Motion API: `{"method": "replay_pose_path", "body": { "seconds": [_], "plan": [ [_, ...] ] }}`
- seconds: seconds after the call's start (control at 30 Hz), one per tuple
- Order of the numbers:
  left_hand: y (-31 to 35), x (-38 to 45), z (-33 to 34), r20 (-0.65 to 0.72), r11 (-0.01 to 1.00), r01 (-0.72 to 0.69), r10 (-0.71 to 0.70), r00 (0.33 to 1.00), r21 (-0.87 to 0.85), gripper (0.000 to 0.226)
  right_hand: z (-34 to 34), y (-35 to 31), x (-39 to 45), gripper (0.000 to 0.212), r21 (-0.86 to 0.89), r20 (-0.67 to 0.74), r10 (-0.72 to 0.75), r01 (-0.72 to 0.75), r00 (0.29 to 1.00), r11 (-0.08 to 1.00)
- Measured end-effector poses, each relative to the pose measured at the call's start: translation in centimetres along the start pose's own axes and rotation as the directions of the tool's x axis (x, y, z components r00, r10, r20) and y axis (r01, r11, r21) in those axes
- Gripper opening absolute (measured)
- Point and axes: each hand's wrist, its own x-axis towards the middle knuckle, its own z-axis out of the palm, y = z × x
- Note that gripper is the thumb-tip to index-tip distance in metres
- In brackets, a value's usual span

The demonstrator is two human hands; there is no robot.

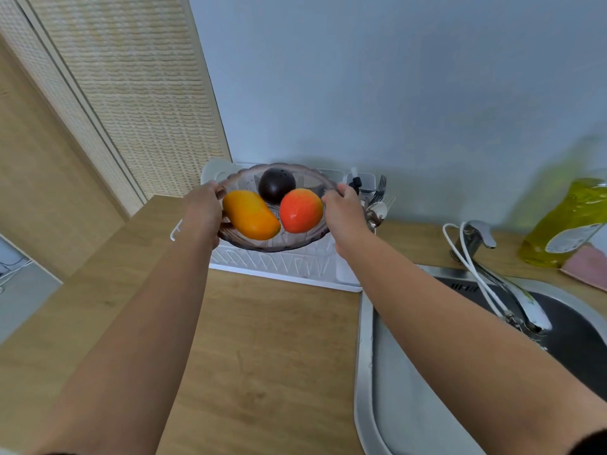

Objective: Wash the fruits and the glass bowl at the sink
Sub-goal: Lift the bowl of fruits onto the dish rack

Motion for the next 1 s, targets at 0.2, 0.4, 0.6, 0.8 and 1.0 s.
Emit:
{"method": "replay_pose_path", "body": {
  "seconds": [0.2,0.4,0.6,0.8,1.0],
  "plan": [
    [-1.5,1.9,0.2,0.101,0.997,0.015,-0.023,0.995,0.077,0.046,0.8,1.6,1.1,0.063,-0.041,0.035,0.020,-0.019,0.999,0.999],
    [-2.2,2.8,1.0,0.061,0.997,0.081,-0.082,0.995,0.021,0.033,1.4,2.9,1.7,0.066,-0.034,0.007,-0.014,0.014,1.000,0.999],
    [-2.8,4.2,1.5,0.069,0.995,0.089,-0.087,0.994,-0.036,0.031,2.1,3.4,2.7,0.067,-0.098,0.010,-0.063,0.063,0.998,0.993],
    [-3.3,5.1,1.6,0.075,0.998,0.057,-0.055,0.996,-0.030,0.027,2.2,4.2,3.4,0.068,-0.171,0.067,-0.049,0.059,0.997,0.983],
    [-3.9,6.3,1.9,0.035,1.000,0.006,-0.007,0.999,0.031,0.031,2.0,4.6,3.9,0.065,-0.224,0.070,-0.068,0.083,0.995,0.971]
  ]
}}
